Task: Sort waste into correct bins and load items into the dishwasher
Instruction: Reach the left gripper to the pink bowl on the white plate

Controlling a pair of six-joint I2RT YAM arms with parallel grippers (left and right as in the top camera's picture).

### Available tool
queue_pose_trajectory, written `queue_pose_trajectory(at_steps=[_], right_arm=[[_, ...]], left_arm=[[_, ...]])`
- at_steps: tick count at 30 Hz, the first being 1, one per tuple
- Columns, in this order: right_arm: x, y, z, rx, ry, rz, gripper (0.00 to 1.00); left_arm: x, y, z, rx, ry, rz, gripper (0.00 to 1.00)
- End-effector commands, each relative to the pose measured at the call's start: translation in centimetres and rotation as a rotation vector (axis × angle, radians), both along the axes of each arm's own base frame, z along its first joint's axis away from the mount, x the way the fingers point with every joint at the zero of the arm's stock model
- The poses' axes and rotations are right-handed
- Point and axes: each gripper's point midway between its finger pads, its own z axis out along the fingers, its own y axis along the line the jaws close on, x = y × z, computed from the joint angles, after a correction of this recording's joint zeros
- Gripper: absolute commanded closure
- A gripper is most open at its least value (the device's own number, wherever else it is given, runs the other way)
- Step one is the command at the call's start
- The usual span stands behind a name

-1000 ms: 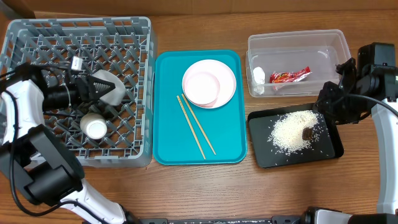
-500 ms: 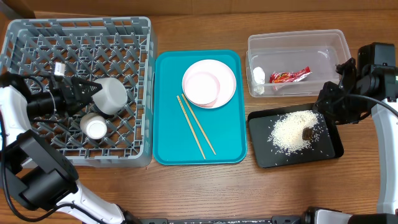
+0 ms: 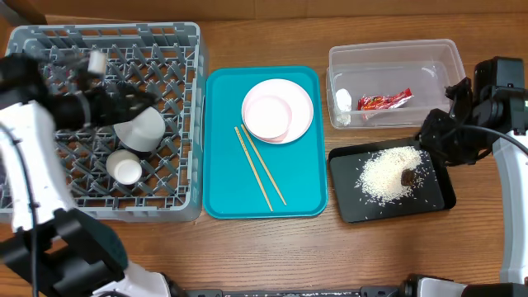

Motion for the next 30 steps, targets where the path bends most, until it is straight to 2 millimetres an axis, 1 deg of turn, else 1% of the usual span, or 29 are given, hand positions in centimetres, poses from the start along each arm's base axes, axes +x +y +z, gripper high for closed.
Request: queue_pose_trajectory(at_steps=[1,3,4,7,10,13,15,17,18,20,21,24,27,30], right_arm=[[0.0,-0.1,0.5,-0.008,-0.019,0.002,0.48],[0.0,-0.1,0.5,-0.008,-0.02,0.002,0.33],[0.0,-0.1,0.5,-0.008,-0.02,0.002,0.23],[0.1,-0.1,0.5,-0.007,-0.02,0.002,0.0],[0.1,-0.1,0.5,-0.006,-0.021,0.002,0.0],[0.1,0.0,0.6,-0.004,-0.021,0.003,0.0],[0.1,0.0,0.6,-0.004,-0.021,0.003,0.0],[0.1,0.0,0.6,-0.004,-0.02,0.003,0.0],[0.1,0.0,0.6,-0.004,-0.021,0.003,0.0],[0.1,-0.1,0.6,-0.004,-0.02,0.002,0.0],[0.1,0.0,0.6,-0.004,-0.021,0.003,0.0],[0.1,0.0,0.6,-0.004,-0.021,0.003,0.0],[0.1,0.0,0.6,-0.004,-0.02,0.003,0.0],[0.0,-0.1,0.6,-0.004,-0.02,0.002,0.0]], left_arm=[[0.5,-3.3,0.4,0.127,0.016,-0.035,0.0],[1.1,-6.1,-0.2,0.187,0.018,-0.075,0.0],[1.5,-7.6,-0.4,0.217,0.009,-0.099,0.0],[2.1,-12.0,-0.8,0.308,-0.051,-0.187,0.0],[2.4,-16.4,-1.2,0.378,-0.122,-0.274,0.0],[2.4,-20.4,-1.1,0.402,-0.196,-0.349,0.0],[2.5,-22.7,-1.4,0.421,-0.238,-0.385,0.0],[2.8,-24.2,-2.2,0.466,-0.262,-0.4,0.03],[2.9,-24.8,-2.7,0.487,-0.266,-0.406,0.03],[3.1,-26.0,-4.3,0.533,-0.26,-0.423,0.03],[3.0,-26.5,-5.2,0.553,-0.252,-0.434,0.04],[2.7,-27.7,-8.3,0.61,-0.207,-0.471,0.07],[2.6,-28.2,-11.7,0.675,-0.156,-0.497,0.14],[2.7,-28.1,-14.9,0.729,-0.103,-0.512,0.21]])
